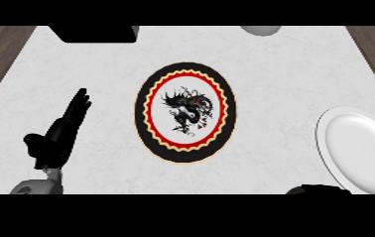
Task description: Pick the cupcake from the plate and place it in the plate
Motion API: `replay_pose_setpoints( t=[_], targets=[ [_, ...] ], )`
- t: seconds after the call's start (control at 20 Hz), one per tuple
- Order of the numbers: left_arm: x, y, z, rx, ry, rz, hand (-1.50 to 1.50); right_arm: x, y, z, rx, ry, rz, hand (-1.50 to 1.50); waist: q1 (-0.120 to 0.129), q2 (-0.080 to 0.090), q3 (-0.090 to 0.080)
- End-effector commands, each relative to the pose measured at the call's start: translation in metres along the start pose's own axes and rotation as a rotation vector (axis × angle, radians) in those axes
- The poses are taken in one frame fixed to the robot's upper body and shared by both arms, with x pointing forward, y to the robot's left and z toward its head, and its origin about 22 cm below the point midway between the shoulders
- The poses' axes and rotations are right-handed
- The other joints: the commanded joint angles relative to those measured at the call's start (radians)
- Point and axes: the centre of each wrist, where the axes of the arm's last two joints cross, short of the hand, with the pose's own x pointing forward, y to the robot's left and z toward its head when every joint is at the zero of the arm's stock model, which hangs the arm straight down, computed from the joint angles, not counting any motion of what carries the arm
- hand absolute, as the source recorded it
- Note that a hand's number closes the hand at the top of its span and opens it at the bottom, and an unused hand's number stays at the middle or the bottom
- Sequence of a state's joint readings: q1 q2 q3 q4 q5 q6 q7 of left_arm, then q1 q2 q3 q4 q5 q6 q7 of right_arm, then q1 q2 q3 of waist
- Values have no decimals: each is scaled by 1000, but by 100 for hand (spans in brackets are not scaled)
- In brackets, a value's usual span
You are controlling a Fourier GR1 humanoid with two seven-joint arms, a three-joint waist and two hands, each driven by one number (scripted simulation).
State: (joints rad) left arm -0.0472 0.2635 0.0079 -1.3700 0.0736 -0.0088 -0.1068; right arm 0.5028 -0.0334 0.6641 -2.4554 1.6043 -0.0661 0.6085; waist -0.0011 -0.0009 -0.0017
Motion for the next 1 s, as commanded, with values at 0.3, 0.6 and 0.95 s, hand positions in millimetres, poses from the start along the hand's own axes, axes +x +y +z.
replay_pose_setpoints(
  t=[0.3,0.6,0.95],
  targets=[
    [5,-1,-5,-14,-6,0,0,72,18,-44,45,-50,-17,150,19,5,1],
    [5,6,-18,-9,-4,-11,0,102,72,-84,125,-50,-94,150,20,7,1],
    [-11,-12,-8,-18,-5,5,0,135,125,-121,148,-45,-107,150,22,6,1]
  ],
)
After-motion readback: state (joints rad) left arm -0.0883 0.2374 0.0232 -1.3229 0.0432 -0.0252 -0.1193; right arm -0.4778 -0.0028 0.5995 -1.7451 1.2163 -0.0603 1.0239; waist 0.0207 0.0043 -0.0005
